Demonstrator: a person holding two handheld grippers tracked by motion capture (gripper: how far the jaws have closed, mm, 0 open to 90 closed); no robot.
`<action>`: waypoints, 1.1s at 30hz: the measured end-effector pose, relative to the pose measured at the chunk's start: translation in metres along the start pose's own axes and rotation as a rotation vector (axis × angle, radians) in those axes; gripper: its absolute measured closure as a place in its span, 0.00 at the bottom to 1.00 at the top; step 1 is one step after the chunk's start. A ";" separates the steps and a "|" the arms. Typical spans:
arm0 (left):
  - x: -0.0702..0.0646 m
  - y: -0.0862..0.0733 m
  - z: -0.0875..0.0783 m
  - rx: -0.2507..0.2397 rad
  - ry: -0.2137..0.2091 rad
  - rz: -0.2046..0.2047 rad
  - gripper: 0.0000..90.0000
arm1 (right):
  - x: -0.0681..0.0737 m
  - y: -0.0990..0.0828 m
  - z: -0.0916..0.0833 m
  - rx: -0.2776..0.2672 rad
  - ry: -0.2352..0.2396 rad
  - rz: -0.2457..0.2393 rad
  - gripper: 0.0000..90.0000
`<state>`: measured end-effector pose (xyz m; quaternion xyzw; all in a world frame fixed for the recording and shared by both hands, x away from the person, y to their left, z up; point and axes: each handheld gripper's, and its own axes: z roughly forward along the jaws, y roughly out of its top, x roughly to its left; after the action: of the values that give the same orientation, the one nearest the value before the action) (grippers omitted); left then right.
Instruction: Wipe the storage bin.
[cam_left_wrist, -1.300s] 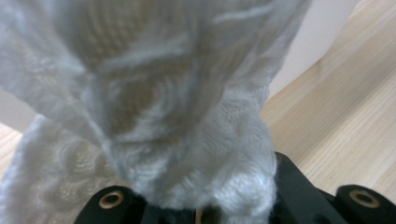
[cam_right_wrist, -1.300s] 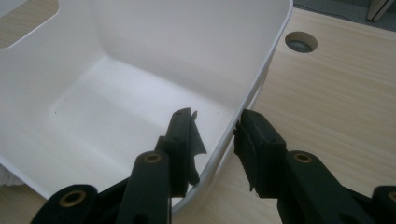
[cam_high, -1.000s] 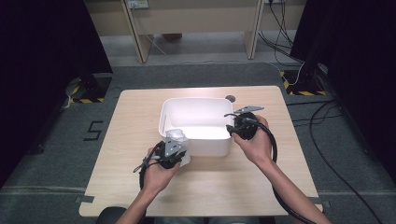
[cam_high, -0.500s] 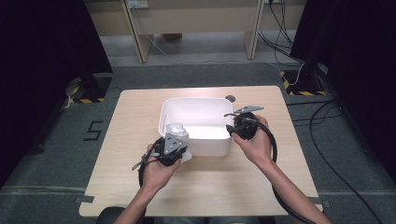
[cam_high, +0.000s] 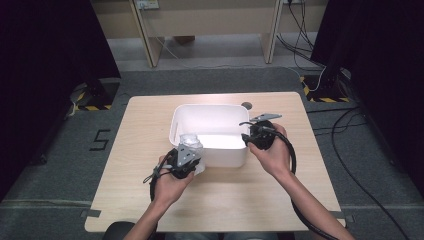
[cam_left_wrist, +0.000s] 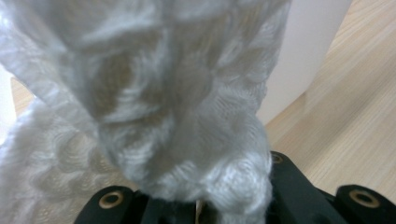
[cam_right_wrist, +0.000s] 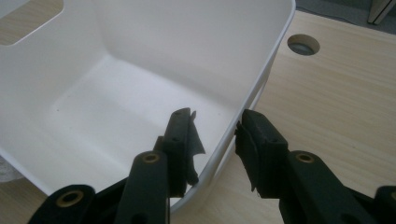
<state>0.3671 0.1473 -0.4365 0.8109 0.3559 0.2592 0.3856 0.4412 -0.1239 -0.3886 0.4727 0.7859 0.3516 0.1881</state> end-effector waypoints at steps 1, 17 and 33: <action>0.000 -0.001 0.001 0.001 0.000 0.003 0.91 | 0.000 0.000 0.000 0.000 0.000 0.000 0.72; 0.000 -0.011 0.015 0.034 -0.014 0.001 0.91 | 0.001 0.000 0.001 -0.002 0.000 -0.001 0.71; -0.003 -0.021 0.028 0.072 -0.017 0.005 0.91 | 0.001 0.000 0.001 -0.005 -0.001 0.000 0.71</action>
<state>0.3770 0.1424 -0.4700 0.8273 0.3597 0.2402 0.3586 0.4411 -0.1224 -0.3891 0.4725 0.7849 0.3533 0.1893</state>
